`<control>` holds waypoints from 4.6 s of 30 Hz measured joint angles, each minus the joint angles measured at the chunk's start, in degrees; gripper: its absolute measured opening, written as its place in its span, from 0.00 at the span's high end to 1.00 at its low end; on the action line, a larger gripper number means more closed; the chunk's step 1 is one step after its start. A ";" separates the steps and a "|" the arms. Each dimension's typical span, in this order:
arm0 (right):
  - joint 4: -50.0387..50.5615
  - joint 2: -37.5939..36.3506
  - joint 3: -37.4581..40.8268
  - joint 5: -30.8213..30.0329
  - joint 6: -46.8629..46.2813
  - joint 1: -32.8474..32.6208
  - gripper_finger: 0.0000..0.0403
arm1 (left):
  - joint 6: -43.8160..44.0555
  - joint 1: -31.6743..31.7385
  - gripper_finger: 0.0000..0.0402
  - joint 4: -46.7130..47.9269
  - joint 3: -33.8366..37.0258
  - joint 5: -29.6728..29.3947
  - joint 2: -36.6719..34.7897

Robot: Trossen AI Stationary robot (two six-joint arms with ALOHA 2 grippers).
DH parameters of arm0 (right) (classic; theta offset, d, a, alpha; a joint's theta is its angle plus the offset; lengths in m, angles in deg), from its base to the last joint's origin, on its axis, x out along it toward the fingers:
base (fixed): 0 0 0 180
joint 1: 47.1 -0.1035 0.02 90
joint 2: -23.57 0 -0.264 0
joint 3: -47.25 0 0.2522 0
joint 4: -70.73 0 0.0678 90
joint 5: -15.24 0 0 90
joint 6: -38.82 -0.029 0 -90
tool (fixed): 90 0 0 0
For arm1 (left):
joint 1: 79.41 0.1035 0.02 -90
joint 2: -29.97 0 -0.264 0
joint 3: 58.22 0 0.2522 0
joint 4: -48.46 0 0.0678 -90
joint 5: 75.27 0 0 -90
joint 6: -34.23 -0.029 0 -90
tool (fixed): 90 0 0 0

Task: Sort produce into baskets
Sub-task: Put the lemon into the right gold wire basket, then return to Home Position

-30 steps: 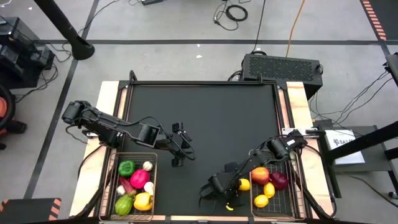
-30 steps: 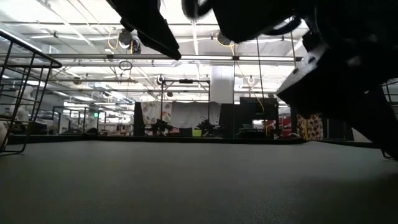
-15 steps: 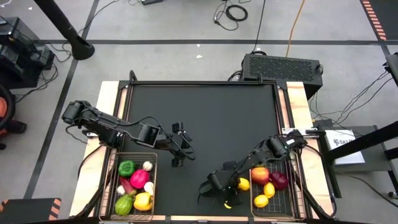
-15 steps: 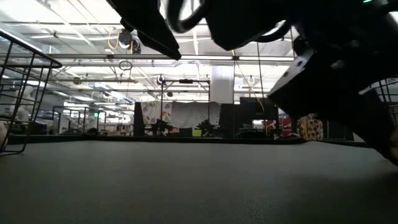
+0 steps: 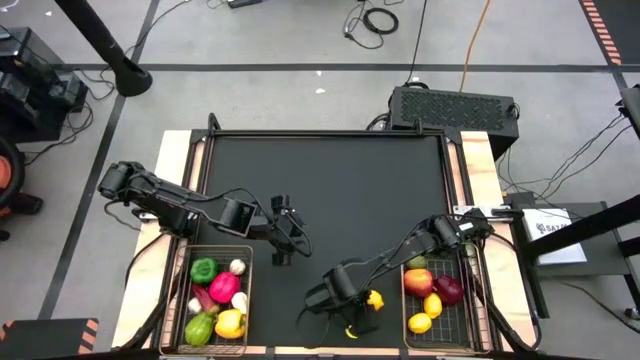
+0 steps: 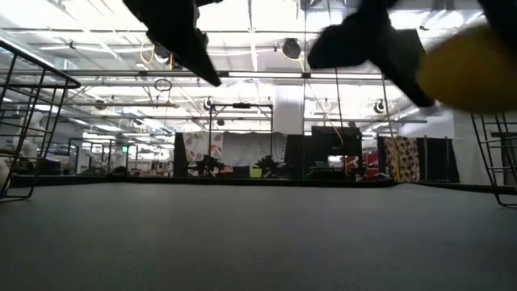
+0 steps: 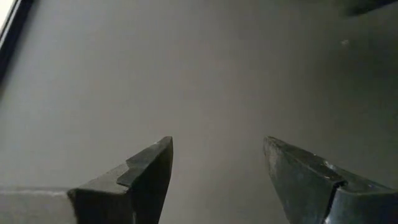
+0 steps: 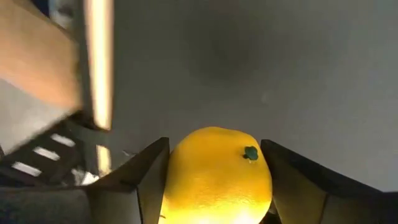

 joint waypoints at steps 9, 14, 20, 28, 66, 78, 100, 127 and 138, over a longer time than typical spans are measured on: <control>-0.24 -12.82 -0.68 -10.45 -2.58 -3.36 0.44 | 4.25 -0.04 0.36 3.66 -0.03 -2.52 -1.01; -0.29 -25.03 6.83 -22.87 -10.29 -7.55 0.44 | 4.40 -0.29 0.36 3.62 -0.03 -2.52 -1.01; -5.97 -43.37 26.50 -36.64 -25.00 -16.61 0.44 | 5.17 -0.33 0.36 2.96 -0.03 -2.52 -1.01; -32.69 -62.60 55.24 -47.09 -40.58 -25.03 0.44 | 5.77 -0.33 0.36 2.92 -0.03 -2.64 -1.01; -7.73 -59.00 64.33 -26.35 -72.05 -28.41 0.21 | 4.29 -0.33 0.36 1.56 0.06 -3.51 -1.01; -9.32 -59.19 57.23 -44.80 -67.89 -28.48 0.19 | 2.62 -0.33 0.36 -1.45 0.08 -4.30 -1.01; -14.32 -80.21 56.44 -64.89 -32.11 -21.11 0.70 | -21.17 2.49 0.37 -27.33 -1.96 -4.22 -3.52; -100.86 -114.15 111.25 -43.75 15.10 -2.62 1.00 | -16.22 14.28 0.96 -36.25 28.01 5.63 -33.75; -97.54 -113.03 111.56 -33.45 12.40 9.62 1.00 | -16.50 14.36 0.99 -36.48 38.89 6.96 -46.57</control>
